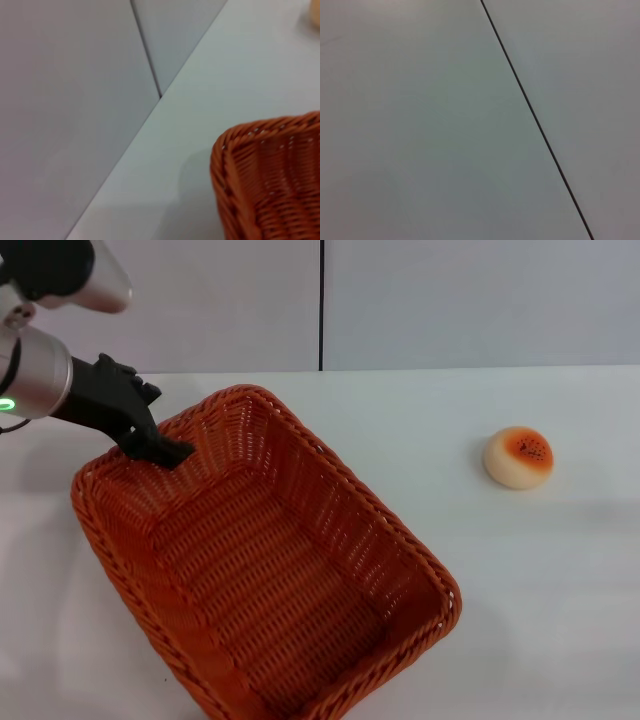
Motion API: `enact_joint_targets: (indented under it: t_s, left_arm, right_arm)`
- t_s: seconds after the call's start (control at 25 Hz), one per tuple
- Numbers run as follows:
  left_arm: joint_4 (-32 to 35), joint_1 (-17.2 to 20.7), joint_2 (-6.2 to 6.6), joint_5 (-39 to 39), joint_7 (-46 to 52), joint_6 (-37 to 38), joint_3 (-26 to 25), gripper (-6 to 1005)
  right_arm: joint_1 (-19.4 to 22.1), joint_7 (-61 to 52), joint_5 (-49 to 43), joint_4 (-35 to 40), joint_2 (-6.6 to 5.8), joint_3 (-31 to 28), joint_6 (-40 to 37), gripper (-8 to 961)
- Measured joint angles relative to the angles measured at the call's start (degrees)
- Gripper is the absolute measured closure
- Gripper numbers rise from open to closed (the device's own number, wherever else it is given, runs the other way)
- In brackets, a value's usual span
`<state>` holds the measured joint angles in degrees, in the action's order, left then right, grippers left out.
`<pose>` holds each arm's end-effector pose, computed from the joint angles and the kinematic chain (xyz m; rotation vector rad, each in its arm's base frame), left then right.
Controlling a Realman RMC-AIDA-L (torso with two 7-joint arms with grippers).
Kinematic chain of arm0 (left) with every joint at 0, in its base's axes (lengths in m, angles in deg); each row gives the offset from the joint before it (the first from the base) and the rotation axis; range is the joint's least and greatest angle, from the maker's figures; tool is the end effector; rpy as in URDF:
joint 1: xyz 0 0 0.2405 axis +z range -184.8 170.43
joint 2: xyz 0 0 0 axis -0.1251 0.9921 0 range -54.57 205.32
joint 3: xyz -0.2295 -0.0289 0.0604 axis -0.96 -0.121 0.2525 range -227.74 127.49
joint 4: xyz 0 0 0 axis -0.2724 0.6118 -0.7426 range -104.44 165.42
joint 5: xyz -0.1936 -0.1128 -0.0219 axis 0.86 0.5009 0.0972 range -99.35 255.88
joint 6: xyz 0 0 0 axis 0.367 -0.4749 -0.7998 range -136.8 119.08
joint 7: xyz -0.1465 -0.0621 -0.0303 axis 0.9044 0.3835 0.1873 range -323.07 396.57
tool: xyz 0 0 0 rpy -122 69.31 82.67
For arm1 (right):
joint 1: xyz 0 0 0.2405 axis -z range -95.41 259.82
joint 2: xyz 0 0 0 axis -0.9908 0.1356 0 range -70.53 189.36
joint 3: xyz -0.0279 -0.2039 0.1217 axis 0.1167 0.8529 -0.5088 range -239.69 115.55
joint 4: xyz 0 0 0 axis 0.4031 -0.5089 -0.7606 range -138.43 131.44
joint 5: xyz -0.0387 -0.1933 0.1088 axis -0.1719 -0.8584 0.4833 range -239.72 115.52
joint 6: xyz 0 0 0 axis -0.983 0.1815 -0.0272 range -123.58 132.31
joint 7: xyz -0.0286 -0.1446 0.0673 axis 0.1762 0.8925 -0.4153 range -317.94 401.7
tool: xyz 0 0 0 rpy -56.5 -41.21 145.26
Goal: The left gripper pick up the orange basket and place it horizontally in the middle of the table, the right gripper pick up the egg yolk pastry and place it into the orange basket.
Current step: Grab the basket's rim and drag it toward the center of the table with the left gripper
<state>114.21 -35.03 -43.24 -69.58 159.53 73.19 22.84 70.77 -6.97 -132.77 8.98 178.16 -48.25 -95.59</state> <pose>-0.1906 0.3790 0.0362 -2.5780 -0.4491 0.4019 0.3537 0.2437 0.0870 -1.4299 0.5485 1.2326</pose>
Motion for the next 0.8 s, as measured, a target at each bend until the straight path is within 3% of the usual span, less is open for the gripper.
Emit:
enact_joint_targets:
  t_s: [0.4, 0.48, 0.8]
  left_arm:
    - [-2.7, 0.1, -0.04, -4.9, 0.0, -5.1, 3.7, 185]
    - [-2.9, -0.8, -0.03, -8.6, 0.4, -3.5, 4.3, 185]
    - [-2.8, -1.9, 0.05, -10.0, 0.6, 0.5, 4.0, 186]
  right_arm:
    - [-0.1, 0.1, 0.0, 0.0, 0.0, -0.3, 1.1, 345]
    - [0.0, 0.1, 0.0, -0.1, 0.01, -0.3, 1.1, 345]
    - [-0.3, 0.1, 0.0, -0.3, 0.09, -0.3, 1.2, 345]
